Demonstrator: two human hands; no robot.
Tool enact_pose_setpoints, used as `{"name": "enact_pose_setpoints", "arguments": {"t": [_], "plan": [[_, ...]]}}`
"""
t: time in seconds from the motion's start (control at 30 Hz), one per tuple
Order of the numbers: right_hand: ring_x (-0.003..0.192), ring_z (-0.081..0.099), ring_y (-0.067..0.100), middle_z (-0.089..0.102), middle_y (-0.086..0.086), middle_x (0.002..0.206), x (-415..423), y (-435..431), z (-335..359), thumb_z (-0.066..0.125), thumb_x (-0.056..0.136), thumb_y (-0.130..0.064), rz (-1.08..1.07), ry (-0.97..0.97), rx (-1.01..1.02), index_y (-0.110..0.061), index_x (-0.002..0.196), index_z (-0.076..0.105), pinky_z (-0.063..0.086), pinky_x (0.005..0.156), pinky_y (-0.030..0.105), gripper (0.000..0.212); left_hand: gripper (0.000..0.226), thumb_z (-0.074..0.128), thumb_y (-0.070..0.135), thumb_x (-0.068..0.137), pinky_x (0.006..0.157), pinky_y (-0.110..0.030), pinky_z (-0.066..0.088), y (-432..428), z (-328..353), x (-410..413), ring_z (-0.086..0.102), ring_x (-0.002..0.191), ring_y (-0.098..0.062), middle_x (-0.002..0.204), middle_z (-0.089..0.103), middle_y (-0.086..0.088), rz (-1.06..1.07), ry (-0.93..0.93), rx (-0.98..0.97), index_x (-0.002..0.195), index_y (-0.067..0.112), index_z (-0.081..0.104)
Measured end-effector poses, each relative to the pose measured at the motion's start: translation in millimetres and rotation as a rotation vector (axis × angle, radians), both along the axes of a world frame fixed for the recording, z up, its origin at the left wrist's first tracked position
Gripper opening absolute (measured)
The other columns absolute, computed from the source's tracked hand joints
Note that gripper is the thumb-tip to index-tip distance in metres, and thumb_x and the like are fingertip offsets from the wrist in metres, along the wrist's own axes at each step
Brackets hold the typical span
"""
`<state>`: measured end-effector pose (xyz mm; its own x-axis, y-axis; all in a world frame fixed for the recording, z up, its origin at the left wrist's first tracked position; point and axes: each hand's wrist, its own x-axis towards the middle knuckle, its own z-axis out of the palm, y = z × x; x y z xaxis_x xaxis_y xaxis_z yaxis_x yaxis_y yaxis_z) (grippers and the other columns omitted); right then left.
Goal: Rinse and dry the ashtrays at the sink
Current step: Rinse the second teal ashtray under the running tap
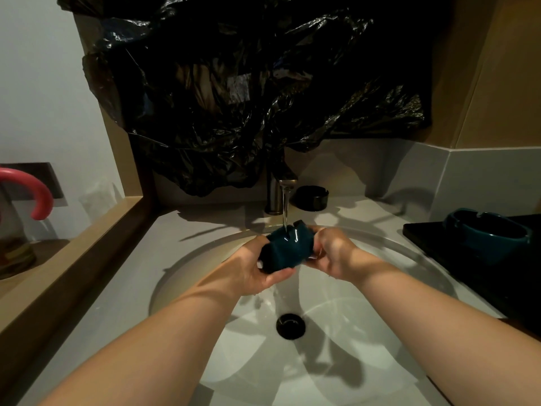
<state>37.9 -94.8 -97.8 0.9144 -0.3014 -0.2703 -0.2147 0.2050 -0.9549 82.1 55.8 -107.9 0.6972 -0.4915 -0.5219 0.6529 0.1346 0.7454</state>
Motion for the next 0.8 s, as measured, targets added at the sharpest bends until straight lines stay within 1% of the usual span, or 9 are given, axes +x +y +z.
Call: {"name": "enact_pose_setpoints", "arguments": {"t": [0.07, 0.13, 0.23, 0.37, 0.5, 0.6, 0.67, 0.73, 0.8], "plan": [[0.11, 0.056, 0.037, 0.059, 0.02, 0.118, -3.7, -6.6, 1.0, 0.026, 0.081, 0.004, 0.01, -0.068, 0.257, -0.009, 0.113, 0.057, 0.05, 0.092, 0.047, 0.047, 0.033, 0.055, 0.007, 0.091, 0.06, -0.046, 0.061, -0.1, 0.5, -2.1, 0.062, 0.104, -0.046, 0.124, 0.052, -0.027, 0.0, -0.063, -0.008, 0.123, 0.014, 0.048], [0.104, 0.059, 0.034, 0.063, 0.016, 0.109, -6.7, -9.3, 4.9, 0.033, 0.091, -0.013, 0.041, -0.062, 0.251, -0.013, 0.108, 0.058, 0.052, 0.086, 0.046, 0.03, 0.026, 0.05, 0.0, 0.091, 0.072, -0.047, 0.058, -2.0, 2.2, -5.7, 0.059, 0.109, -0.043, 0.119, 0.052, -0.025, -0.015, -0.123, -0.018, 0.114, 0.012, 0.049], [0.095, 0.064, 0.029, 0.066, 0.01, 0.103, -8.0, -10.3, 7.9, 0.049, 0.093, -0.043, 0.124, 0.075, -0.138, -0.017, 0.112, 0.058, 0.058, 0.073, 0.045, 0.033, 0.034, 0.042, -0.005, 0.09, 0.072, -0.047, 0.057, -5.5, -0.3, -3.5, 0.052, 0.116, -0.04, 0.123, 0.049, -0.02, -0.062, -0.213, 0.011, 0.116, 0.014, 0.049], [0.096, 0.062, 0.031, 0.061, 0.01, 0.109, -4.7, -5.5, 12.0, 0.054, 0.094, -0.021, 0.07, 0.009, -0.499, -0.016, 0.119, 0.051, 0.059, 0.068, 0.046, 0.026, 0.049, 0.039, -0.006, 0.087, 0.071, -0.05, 0.059, -5.3, -6.3, 0.6, 0.052, 0.118, -0.042, 0.135, 0.046, -0.022, -0.09, -0.159, 0.012, 0.133, 0.013, 0.041], [0.112, 0.055, 0.024, 0.057, 0.005, 0.118, 3.8, -6.9, 8.9, 0.053, 0.09, -0.012, 0.036, -0.205, -0.884, -0.018, 0.134, 0.048, 0.047, 0.094, 0.032, 0.044, 0.047, 0.038, 0.009, 0.087, 0.084, -0.054, 0.052, -5.4, -5.4, 1.0, 0.051, 0.119, -0.042, 0.133, 0.049, -0.023, -0.068, -0.129, -0.053, 0.134, 0.013, 0.039], [0.111, 0.053, 0.022, 0.055, 0.004, 0.115, 2.5, -8.8, 1.0, 0.048, 0.09, -0.001, 0.013, -0.297, -0.739, -0.017, 0.132, 0.049, 0.046, 0.096, 0.031, 0.045, 0.024, 0.043, 0.023, 0.092, 0.098, -0.053, 0.044, -7.5, 2.1, -1.6, 0.054, 0.113, -0.034, 0.117, 0.056, -0.015, 0.038, -0.249, -0.015, 0.112, 0.014, 0.053], [0.108, 0.056, 0.028, 0.058, 0.008, 0.114, 0.3, -10.0, -3.0, 0.042, 0.091, 0.002, -0.02, -0.26, -0.507, -0.021, 0.124, 0.054, 0.053, 0.088, 0.042, 0.042, 0.019, 0.041, 0.029, 0.097, 0.088, -0.043, 0.051, -9.9, 6.1, -4.0, 0.057, 0.1, -0.025, 0.102, 0.06, -0.01, 0.113, -0.398, 0.09, 0.096, 0.017, 0.057], [0.103, 0.059, 0.035, 0.061, 0.015, 0.114, -0.5, -7.0, -7.9, 0.038, 0.091, -0.001, -0.023, -0.161, -0.262, -0.021, 0.116, 0.055, 0.056, 0.078, 0.051, 0.036, 0.024, 0.04, 0.032, 0.098, 0.069, -0.032, 0.052, -11.8, 8.2, -4.2, 0.06, 0.09, -0.021, 0.097, 0.064, -0.008, 0.163, -0.502, 0.15, 0.093, 0.019, 0.06], [0.1, 0.06, 0.036, 0.061, 0.019, 0.113, -1.0, -1.2, -11.6, 0.035, 0.094, -0.006, 0.001, -0.031, -0.06, -0.015, 0.118, 0.053, 0.056, 0.076, 0.05, 0.031, 0.027, 0.041, 0.035, 0.098, 0.06, -0.029, 0.052, -11.6, 8.1, -1.9, 0.061, 0.085, -0.02, 0.096, 0.066, -0.009, 0.223, -0.519, 0.205, 0.096, 0.018, 0.063]]}}
